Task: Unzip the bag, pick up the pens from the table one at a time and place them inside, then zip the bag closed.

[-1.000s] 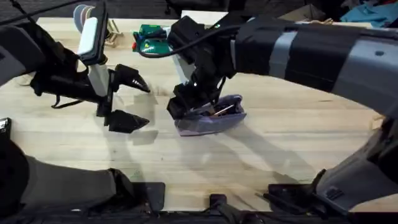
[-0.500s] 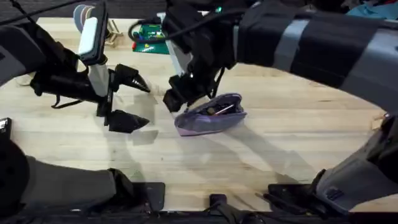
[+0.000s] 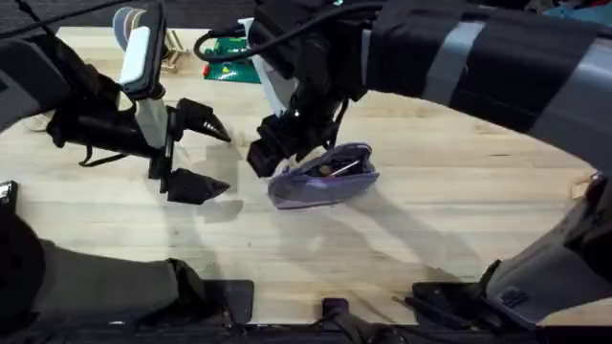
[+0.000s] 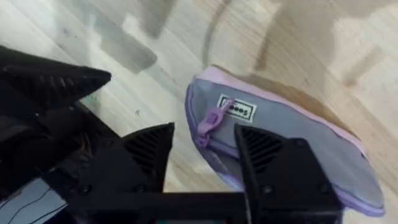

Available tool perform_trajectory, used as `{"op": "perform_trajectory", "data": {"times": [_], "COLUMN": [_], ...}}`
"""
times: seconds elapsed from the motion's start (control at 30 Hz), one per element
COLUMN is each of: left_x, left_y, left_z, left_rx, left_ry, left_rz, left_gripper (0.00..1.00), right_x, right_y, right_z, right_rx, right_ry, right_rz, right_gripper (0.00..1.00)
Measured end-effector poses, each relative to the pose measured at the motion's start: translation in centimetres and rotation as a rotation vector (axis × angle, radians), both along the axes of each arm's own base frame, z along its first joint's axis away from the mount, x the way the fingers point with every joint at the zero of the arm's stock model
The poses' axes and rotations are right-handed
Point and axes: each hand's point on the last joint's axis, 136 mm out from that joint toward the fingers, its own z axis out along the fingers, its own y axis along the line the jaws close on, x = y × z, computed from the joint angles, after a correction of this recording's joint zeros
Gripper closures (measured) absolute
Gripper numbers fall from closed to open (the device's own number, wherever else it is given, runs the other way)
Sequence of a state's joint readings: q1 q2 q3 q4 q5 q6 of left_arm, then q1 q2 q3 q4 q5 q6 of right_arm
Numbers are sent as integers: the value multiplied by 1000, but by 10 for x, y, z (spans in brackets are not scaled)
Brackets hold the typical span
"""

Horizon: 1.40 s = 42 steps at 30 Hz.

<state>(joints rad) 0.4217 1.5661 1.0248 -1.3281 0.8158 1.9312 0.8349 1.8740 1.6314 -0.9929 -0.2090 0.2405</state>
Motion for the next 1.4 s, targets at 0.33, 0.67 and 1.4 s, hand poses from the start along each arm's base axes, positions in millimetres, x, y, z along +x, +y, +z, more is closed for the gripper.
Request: {"op": "perform_trajectory", "data": {"times": [0.33, 0.67, 1.4], "left_x": [0, 0, 0], "left_y": [0, 0, 0], "left_z": [0, 0, 0], "left_rx": [0, 0, 0], "left_ry": [0, 0, 0], "left_rz": [0, 0, 0], "left_gripper": [7, 7, 7], "right_x": [1, -12, -13], "right_y": [2, 12, 11], "right_z": [1, 1, -5], "right_rx": [8, 10, 5], "right_ry": [-8, -9, -6], "right_rz": [4, 42, 42], "right_gripper": [161, 158, 674]}}
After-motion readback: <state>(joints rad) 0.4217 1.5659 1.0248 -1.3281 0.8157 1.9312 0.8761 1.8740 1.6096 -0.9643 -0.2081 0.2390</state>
